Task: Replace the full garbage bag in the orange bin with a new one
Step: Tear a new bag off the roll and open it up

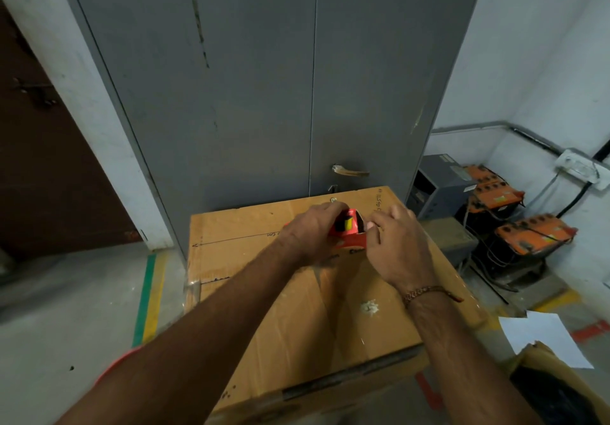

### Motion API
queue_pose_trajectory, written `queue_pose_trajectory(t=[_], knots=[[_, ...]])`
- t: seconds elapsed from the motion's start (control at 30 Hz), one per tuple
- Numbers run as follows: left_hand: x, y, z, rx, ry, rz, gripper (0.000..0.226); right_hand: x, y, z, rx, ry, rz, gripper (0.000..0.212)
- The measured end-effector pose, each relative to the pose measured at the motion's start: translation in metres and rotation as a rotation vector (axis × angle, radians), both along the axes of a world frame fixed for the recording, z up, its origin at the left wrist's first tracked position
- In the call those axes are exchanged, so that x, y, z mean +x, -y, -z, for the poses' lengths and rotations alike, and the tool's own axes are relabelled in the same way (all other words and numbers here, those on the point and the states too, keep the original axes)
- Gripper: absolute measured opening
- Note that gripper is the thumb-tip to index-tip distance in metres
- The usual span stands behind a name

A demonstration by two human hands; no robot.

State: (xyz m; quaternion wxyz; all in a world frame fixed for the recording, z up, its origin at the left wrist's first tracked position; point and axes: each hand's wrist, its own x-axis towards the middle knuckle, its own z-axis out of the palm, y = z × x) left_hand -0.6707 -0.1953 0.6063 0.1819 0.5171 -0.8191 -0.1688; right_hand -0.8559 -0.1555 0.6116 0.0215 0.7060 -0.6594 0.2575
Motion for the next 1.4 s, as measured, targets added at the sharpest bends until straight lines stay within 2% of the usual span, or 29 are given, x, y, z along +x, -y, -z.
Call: queue_pose_trajectory(t=[0.07, 0.1, 0.2, 0.27, 0.4, 0.53, 0.6, 0.77, 0.87, 1.0, 1.1, 1.17, 1.23, 1.27, 1.4], knots=[[0.002, -0.002, -0.001, -0.006, -0.027, -0.012, 0.085, 0.001, 0.0, -0.003, -0.016, -0.045, 0.024, 0.03], [0.003, -0.003, -0.002, -0.014, -0.028, -0.015, 0.085, 0.002, 0.001, -0.006, 0.001, 0.0, 0.012, 0.029], [0.005, -0.005, -0.004, -0.025, -0.022, -0.013, 0.084, 0.004, 0.003, -0.01, 0.134, 0.266, -0.07, 0.024], [0.007, -0.006, -0.005, -0.045, -0.027, -0.009, 0.083, 0.005, 0.005, -0.014, 0.227, 0.369, -0.066, 0.018], [0.008, -0.005, -0.006, -0.106, -0.005, -0.002, 0.077, 0.008, 0.013, -0.012, 0.48, 0.497, -0.074, 0.043], [0.01, -0.006, -0.01, -0.147, 0.018, 0.015, 0.077, 0.011, 0.023, -0.009, 0.449, 0.497, -0.064, 0.022], [0.009, -0.007, -0.01, -0.184, 0.029, 0.049, 0.076, 0.014, 0.027, -0.008, 0.496, 0.486, -0.045, 0.016], [0.002, -0.009, -0.013, -0.271, 0.095, 0.11, 0.062, 0.018, 0.03, -0.009, 0.661, 0.611, -0.046, 0.001], [0.0, -0.011, -0.015, -0.346, 0.195, 0.141, 0.065, 0.016, 0.024, -0.013, 0.727, 0.697, -0.102, 0.009], [-0.006, -0.013, -0.027, -0.413, 0.367, 0.174, 0.068, 0.017, 0.022, -0.001, 0.716, 0.93, -0.076, 0.032], [-0.014, -0.017, -0.034, -0.414, 0.483, 0.195, 0.074, 0.018, 0.024, 0.01, 0.694, 1.199, -0.028, 0.043], [-0.019, -0.021, -0.036, -0.429, 0.541, 0.212, 0.076, 0.02, 0.022, 0.01, 0.7, 1.315, -0.03, 0.034], [-0.022, -0.023, -0.038, -0.446, 0.568, 0.226, 0.077, 0.021, 0.02, 0.011, 0.703, 1.381, -0.002, 0.011], [-0.023, -0.023, -0.038, -0.461, 0.566, 0.232, 0.077, 0.021, 0.019, 0.011, 0.696, 1.438, 0.02, 0.007], [-0.021, -0.02, -0.041, -0.526, 0.507, 0.246, 0.074, 0.027, 0.019, 0.009, 0.638, 1.608, 0.08, 0.014]])
